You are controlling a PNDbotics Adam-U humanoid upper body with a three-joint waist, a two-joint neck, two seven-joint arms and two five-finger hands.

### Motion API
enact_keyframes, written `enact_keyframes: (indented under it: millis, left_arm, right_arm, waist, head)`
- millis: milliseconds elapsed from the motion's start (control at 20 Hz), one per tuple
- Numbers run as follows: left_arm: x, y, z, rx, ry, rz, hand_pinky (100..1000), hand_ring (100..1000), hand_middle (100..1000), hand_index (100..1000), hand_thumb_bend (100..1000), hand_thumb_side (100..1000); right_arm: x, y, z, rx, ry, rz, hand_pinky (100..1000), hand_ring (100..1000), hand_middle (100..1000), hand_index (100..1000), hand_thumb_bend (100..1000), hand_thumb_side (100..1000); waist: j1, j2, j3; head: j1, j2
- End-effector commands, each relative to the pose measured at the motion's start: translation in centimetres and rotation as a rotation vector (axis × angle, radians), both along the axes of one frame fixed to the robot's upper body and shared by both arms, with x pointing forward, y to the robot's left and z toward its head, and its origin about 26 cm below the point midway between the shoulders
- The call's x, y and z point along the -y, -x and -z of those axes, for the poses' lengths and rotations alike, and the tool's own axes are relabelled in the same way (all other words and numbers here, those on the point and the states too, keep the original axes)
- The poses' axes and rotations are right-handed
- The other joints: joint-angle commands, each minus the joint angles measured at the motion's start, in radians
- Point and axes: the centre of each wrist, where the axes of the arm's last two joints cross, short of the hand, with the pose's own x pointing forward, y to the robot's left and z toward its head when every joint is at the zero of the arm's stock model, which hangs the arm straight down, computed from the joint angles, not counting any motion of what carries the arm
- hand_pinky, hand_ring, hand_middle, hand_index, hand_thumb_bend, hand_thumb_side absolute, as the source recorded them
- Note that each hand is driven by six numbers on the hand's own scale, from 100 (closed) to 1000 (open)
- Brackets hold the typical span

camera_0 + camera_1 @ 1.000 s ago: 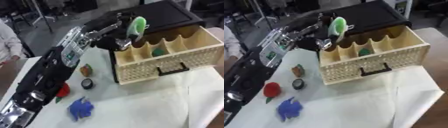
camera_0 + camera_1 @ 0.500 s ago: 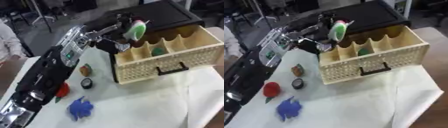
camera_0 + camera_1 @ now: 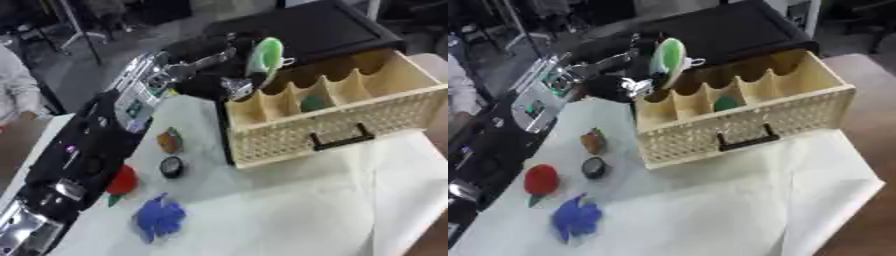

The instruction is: Pick up objects from table and place into drawer.

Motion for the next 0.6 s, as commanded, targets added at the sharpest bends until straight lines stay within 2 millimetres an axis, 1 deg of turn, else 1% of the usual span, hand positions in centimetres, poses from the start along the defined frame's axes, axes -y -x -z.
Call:
enact_keyframes:
  millis: [50,200,250,300,500,600]
  left_arm:
    - [-1.9,-0.1,-2.8,0.085,-0.052,-0.040,759,935,945,1000,191,876]
    - [-2.5,-0.4,-3.2,0.107,-0.091,-0.048,759,937,950,1000,111,745]
    - [-2.6,-0.5,-3.3,0.107,-0.102,-0.045,759,937,951,1000,102,724]
    - [-2.7,-0.5,-3.3,0.106,-0.112,-0.041,758,937,951,1000,100,679]
    - [-2.9,-0.6,-3.5,0.096,-0.111,-0.033,744,930,943,1000,100,709]
    - [-2.9,-0.5,-3.6,0.093,-0.101,-0.031,734,925,937,1000,100,707]
  right_arm:
    - [-0.1,0.4,-0.9,0.031,0.008,-0.012,367,538,553,790,100,556]
    - [-0.2,0.4,-1.0,0.034,0.007,-0.011,367,538,552,789,100,554]
    - [-0.2,0.4,-1.0,0.034,0.006,-0.010,367,538,552,789,100,553]
    - [-0.2,0.4,-1.0,0.033,0.005,-0.010,367,538,552,789,100,553]
    - [-0.2,0.4,-0.9,0.030,0.002,-0.009,367,538,552,789,100,545]
    - [-0.1,0.4,-0.9,0.028,0.001,-0.008,367,538,552,788,100,543]
  waist:
    - [-0.006,-0.014,-0.005]
    - [-0.004,-0.013,-0.010]
    - [-0.003,-0.013,-0.011]
    - [-0.002,-0.012,-0.011]
    - [-0.001,-0.012,-0.011]
    - [-0.001,-0.013,-0.010]
  head:
    - [0.007,-0.006]
    - [0.009,-0.011]
    - [0.009,-0.012]
    - [0.009,-0.012]
    - [0.009,-0.012]
    - [0.009,-0.011]
